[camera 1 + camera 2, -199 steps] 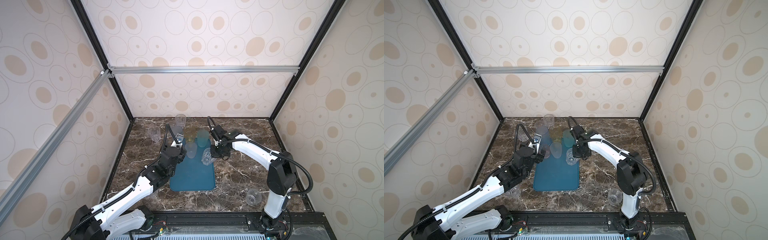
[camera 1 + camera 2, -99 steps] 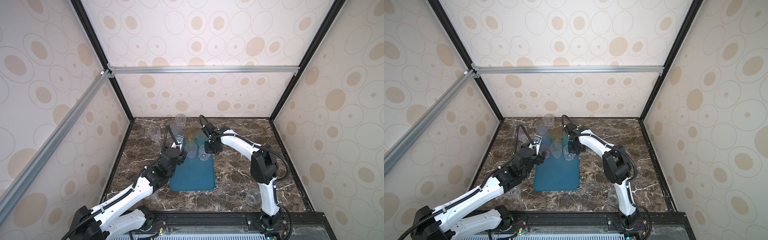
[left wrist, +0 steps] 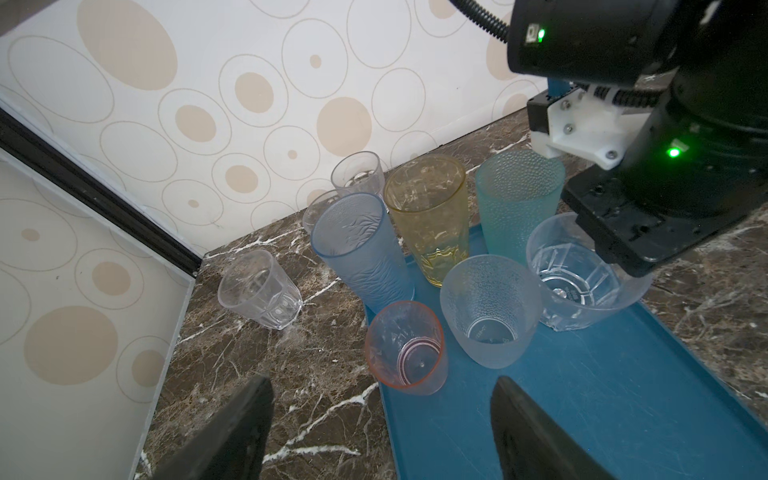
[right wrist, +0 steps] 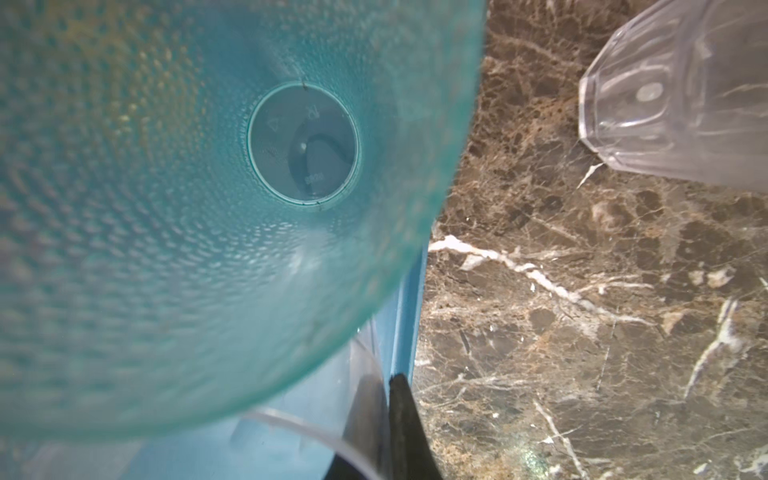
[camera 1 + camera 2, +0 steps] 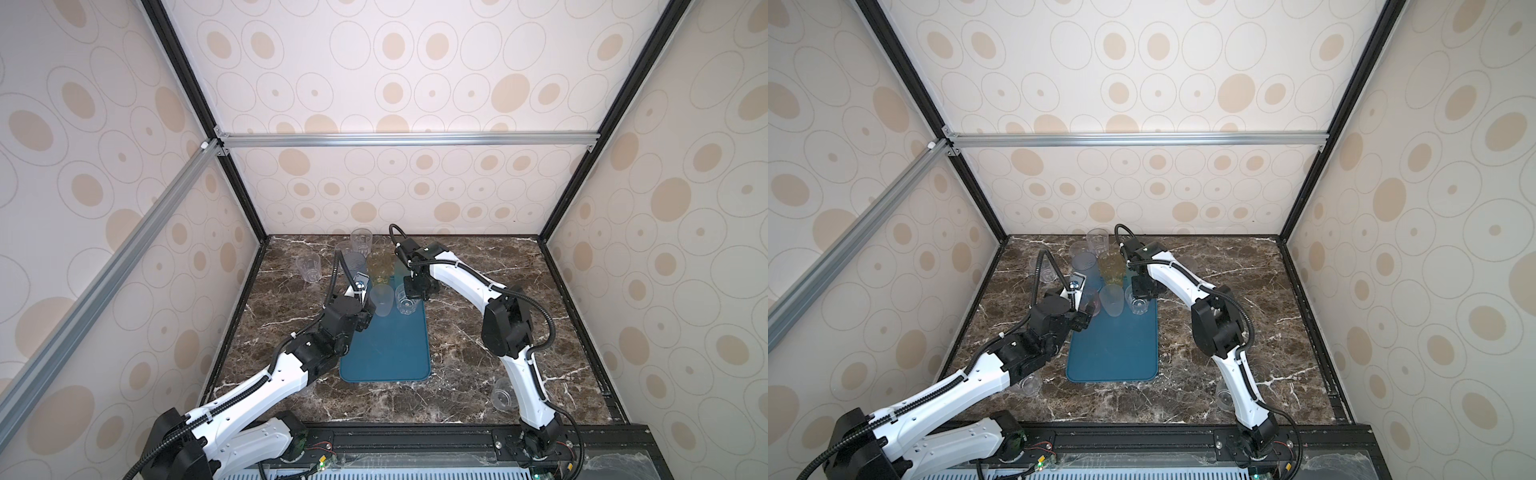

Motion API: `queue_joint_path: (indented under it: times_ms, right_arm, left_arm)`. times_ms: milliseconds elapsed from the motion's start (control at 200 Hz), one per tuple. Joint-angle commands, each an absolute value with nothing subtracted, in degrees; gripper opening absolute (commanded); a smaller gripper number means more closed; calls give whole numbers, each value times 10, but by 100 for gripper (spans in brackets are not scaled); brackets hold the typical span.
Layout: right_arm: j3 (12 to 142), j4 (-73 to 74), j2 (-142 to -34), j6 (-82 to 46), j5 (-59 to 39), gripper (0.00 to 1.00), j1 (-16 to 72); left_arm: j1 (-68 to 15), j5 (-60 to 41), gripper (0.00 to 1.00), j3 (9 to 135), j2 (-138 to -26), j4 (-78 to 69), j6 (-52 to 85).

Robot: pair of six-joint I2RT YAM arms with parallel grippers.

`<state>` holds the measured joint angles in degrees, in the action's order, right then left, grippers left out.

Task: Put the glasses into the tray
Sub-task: 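Lower the faceted clear glass onto the tray and open the right gripper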

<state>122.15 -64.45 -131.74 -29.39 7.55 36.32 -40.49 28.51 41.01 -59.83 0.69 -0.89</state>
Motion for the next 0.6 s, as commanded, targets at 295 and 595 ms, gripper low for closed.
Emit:
queue_joint_path:
  times_ms: [295, 595]
  right_arm:
    - [1259, -690, -1320, -282, 74, 26, 365]
    - [1242, -678, -1219, -255, 71, 35, 330]
  left_arm:
    - [-401, 282, 82, 411, -613, -11, -9]
    - [-387, 294, 83, 443, -610, 14, 0]
